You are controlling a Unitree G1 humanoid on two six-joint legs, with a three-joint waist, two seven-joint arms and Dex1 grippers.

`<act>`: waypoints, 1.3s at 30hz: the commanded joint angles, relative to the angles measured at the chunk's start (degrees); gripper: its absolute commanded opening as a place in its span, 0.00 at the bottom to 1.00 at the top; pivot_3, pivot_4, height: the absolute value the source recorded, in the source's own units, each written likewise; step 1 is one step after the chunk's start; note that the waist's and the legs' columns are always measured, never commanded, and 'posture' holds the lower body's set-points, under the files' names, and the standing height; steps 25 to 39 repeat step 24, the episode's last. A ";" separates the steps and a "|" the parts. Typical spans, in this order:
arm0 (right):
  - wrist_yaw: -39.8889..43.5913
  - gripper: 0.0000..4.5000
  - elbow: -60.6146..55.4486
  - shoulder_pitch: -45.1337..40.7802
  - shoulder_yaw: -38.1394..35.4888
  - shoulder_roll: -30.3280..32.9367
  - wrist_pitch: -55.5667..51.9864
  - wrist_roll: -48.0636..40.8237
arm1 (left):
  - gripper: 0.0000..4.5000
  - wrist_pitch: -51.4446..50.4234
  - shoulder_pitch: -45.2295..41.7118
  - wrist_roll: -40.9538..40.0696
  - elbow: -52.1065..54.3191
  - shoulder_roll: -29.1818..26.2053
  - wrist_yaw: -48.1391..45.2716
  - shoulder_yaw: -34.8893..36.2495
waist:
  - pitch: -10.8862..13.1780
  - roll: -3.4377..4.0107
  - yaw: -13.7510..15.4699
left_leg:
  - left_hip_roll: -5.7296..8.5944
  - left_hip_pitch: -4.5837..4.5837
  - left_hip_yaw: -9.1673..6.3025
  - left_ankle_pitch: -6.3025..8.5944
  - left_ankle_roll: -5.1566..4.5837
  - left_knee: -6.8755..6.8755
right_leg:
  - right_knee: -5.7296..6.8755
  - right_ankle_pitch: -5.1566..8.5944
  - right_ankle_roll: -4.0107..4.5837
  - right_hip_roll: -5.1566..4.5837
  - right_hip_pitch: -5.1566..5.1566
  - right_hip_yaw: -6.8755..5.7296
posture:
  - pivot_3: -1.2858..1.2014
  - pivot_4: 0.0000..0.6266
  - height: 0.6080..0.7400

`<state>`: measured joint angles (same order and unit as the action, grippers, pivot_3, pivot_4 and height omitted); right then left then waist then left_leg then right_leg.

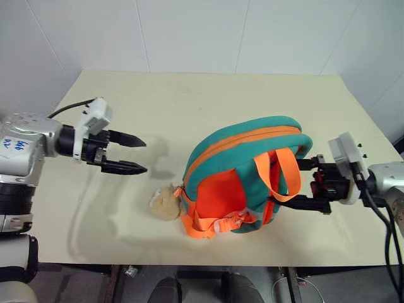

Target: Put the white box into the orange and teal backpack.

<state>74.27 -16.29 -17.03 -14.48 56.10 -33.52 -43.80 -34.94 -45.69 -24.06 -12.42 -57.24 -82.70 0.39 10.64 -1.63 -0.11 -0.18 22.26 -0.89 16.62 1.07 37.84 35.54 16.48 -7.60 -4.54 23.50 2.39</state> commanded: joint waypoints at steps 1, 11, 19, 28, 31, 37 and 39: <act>3.48 1.00 3.01 1.34 -5.12 4.06 1.83 0.85 | 1.00 2.12 1.70 -0.88 -1.60 -1.17 -0.84 3.27 | 0.00 0.00 0.01 | 0.00 -0.01 0.01 0.00 0.00 0.00 | 0.00 0.00 0.00 -0.01 0.00 0.00 | 0.52 0.24 1.00; 6.25 1.00 15.02 3.49 -11.69 9.43 8.78 7.05 | 1.00 8.90 7.44 -4.69 -3.48 2.25 -1.14 10.63 | 0.00 0.01 -0.06 | -0.06 -0.05 0.05 0.00 0.01 -0.01 | 0.00 0.00 0.01 -0.01 0.01 0.00 | 0.52 0.24 1.00; 8.60 1.00 19.86 4.25 -15.31 10.33 12.01 8.14 | 1.00 15.22 9.84 -14.09 -3.25 9.15 -7.18 17.83 | 0.01 0.02 -0.08 | -0.09 -0.05 0.07 0.01 0.03 -0.01 | 0.00 0.00 0.01 -0.03 0.01 0.00 | 0.52 0.24 1.00; 7.59 1.00 18.89 4.55 -16.97 10.07 11.56 7.94 | 1.00 17.52 11.84 -16.49 -2.56 8.51 -9.48 18.35 | 0.01 0.02 -0.16 | -0.10 -0.07 0.07 0.02 0.04 -0.02 | 0.01 0.00 0.01 -0.04 0.01 0.02 | 0.52 0.24 1.00; 7.59 1.00 18.89 4.55 -16.97 10.07 11.56 7.94 | 1.00 17.52 11.84 -16.49 -2.56 8.51 -9.48 18.35 | 0.01 0.02 -0.16 | -0.10 -0.07 0.07 0.02 0.04 -0.02 | 0.01 0.00 0.01 -0.04 0.01 0.02 | 0.52 0.24 1.00; 7.59 1.00 18.89 4.55 -16.97 10.07 11.56 7.94 | 1.00 17.52 11.84 -16.49 -2.56 8.51 -9.48 18.35 | 0.01 0.02 -0.16 | -0.10 -0.07 0.07 0.02 0.04 -0.02 | 0.01 0.00 0.01 -0.04 0.01 0.02 | 0.52 0.24 1.00; 7.59 1.00 18.89 4.55 -16.97 10.07 11.56 7.94 | 1.00 17.52 11.84 -16.49 -2.56 8.51 -9.48 18.35 | 0.01 0.02 -0.16 | -0.10 -0.07 0.07 0.02 0.04 -0.02 | 0.01 0.00 0.01 -0.04 0.01 0.02 | 0.52 0.24 1.00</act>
